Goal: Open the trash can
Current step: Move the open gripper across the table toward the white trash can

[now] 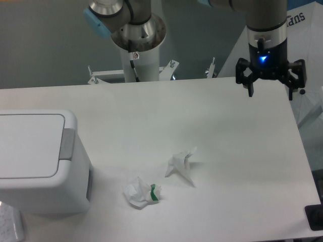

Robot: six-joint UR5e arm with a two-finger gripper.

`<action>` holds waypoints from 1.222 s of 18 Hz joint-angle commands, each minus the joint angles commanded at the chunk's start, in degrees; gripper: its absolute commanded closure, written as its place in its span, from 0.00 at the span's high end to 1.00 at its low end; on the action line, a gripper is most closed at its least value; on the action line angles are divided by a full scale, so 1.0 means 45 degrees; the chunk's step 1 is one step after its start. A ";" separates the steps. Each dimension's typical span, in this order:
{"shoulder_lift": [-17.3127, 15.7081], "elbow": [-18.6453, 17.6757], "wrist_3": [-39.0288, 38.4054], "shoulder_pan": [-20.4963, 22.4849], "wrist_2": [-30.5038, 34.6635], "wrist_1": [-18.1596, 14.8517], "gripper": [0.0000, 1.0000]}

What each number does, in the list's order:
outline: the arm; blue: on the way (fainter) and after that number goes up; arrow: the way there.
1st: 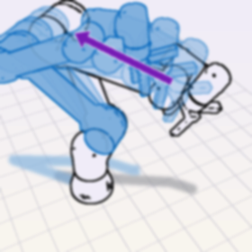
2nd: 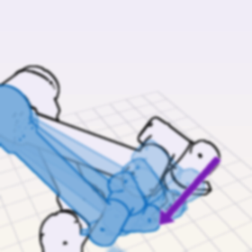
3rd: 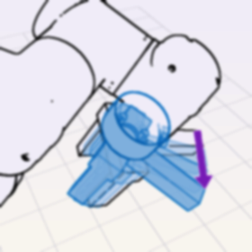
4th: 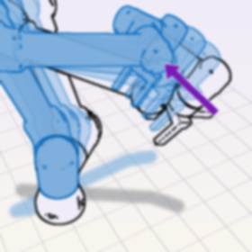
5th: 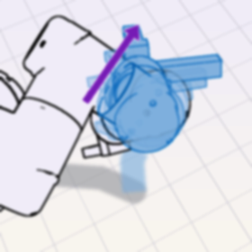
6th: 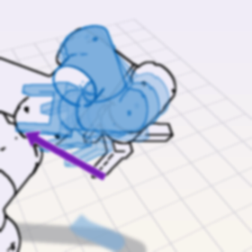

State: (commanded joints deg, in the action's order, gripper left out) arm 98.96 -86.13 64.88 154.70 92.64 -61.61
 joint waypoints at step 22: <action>0.0391 0.0684 -0.8435 -0.2675 -0.3594 0.0039 1.00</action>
State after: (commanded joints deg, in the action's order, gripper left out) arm 100.72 -83.06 26.92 142.66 76.47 -61.44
